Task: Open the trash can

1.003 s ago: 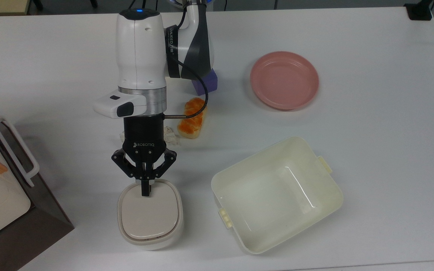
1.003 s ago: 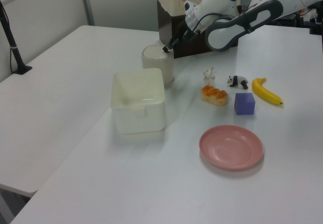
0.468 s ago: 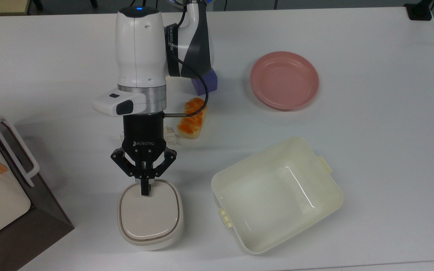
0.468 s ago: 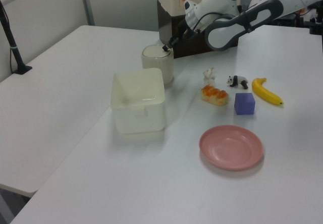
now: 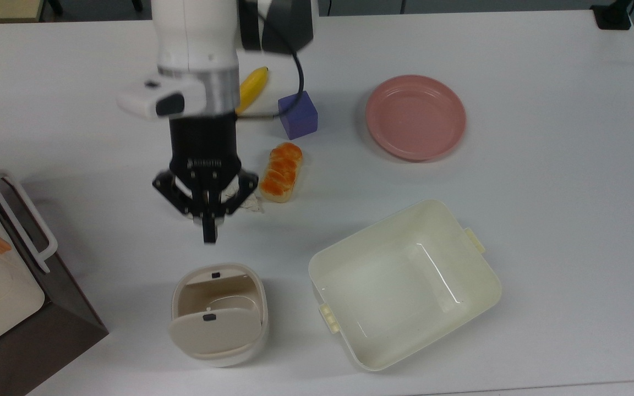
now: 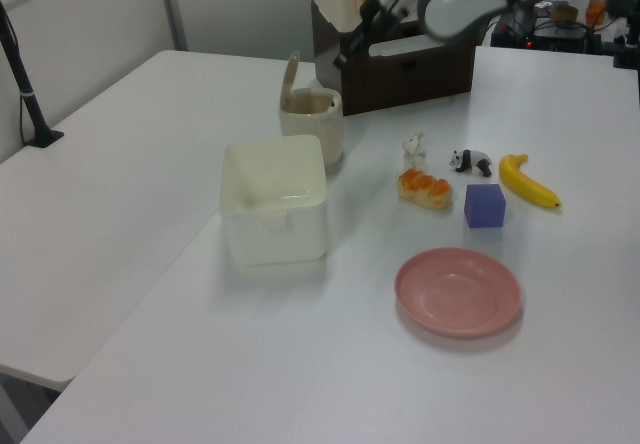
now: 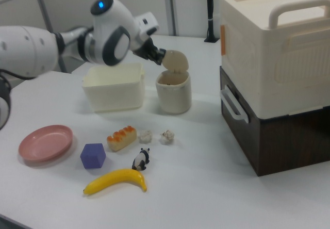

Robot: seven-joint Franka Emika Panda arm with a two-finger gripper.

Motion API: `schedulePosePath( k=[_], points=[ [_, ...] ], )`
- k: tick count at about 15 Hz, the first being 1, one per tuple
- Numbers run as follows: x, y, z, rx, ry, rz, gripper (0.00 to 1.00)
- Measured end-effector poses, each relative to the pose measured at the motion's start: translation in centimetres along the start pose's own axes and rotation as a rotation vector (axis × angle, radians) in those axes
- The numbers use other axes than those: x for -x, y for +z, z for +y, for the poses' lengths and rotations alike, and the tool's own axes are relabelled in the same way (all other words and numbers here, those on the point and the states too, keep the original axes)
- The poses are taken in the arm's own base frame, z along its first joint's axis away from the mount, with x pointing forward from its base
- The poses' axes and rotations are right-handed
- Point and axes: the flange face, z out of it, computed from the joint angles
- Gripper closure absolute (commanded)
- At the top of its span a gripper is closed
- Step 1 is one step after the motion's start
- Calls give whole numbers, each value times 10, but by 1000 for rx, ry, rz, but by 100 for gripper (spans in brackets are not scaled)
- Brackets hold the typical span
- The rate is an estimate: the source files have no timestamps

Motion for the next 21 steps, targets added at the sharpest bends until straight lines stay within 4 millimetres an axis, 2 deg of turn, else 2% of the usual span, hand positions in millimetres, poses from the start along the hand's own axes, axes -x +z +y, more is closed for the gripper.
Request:
schedulePosePath(
  k=[3,7,10,12,14,15,16,20,21],
  points=[
    [-1,-37,-1,-8,2,-139,100],
    [21,-75,-4,-17,-1,-416,100],
    [32,-110,-5,-18,-2,-530,100],
    [40,-134,-6,-16,-3,-568,93],
    [51,-149,-8,-15,-4,-601,69],
    [57,-154,-9,-15,-4,-621,53],
    [60,-156,-9,-15,-4,-636,31],
    [67,-161,-6,16,-20,-677,0],
    [69,-160,-5,30,-29,-695,0]
  ],
)
